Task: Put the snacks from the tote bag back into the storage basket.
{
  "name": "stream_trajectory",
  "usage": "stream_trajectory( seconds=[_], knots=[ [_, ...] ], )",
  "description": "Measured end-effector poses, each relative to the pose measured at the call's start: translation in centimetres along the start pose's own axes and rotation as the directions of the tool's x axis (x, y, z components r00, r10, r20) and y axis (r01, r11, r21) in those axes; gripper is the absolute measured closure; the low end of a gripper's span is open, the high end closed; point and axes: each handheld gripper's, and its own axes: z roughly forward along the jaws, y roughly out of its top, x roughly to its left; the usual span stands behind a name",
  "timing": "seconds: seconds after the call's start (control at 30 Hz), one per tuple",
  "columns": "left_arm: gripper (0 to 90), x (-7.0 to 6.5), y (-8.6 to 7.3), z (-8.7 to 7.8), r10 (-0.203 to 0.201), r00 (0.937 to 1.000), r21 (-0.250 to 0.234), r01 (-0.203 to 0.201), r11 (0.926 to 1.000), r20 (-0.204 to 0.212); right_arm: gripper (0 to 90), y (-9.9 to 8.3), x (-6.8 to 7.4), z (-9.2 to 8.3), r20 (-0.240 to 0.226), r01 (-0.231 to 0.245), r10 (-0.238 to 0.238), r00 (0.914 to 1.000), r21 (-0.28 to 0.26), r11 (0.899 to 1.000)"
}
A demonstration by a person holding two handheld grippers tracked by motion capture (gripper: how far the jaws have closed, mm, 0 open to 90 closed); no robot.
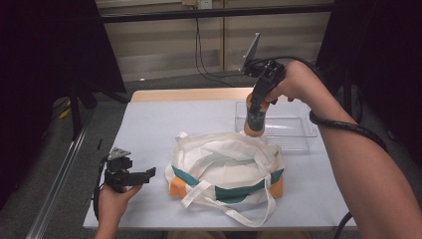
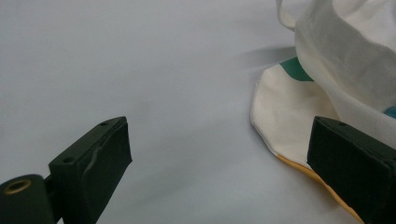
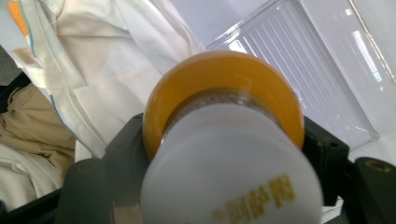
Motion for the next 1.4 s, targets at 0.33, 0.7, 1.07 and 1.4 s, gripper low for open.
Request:
stream_trajectory(
  seconds=[0.33, 0.7, 1.07, 1.4],
  knots=[
    [6.1, 0.0, 0.0, 0.0, -0.001, 1.0, -0.001, 0.001, 1.0, -0.001, 30.0, 0.5, -0.8, 0.2, 0.008, -0.017, 0.017, 0.9998, -0.014, 1.0],
    [6.1, -0.1, 0.0, 0.1, -0.003, 1.0, -0.002, 0.003, 1.0, 0.0, 30.0, 1.3, -0.9, -0.1, 0.023, -0.021, 0.022, 0.9995, -0.016, 1.0],
    [6.1, 0.0, 0.0, 0.0, 0.002, 1.0, 0.001, -0.002, 1.0, -0.002, 30.0, 1.8, -1.9, 0.8, 0.045, -0.044, 0.044, 0.998, -0.007, 0.999],
    [6.1, -0.1, 0.1, 0.0, 0.003, 1.0, 0.003, -0.003, 1.0, -0.002, 30.0, 2.8, -2.0, 2.7, 0.057, -0.041, 0.041, 0.9976, 0.007, 0.999]
  ],
)
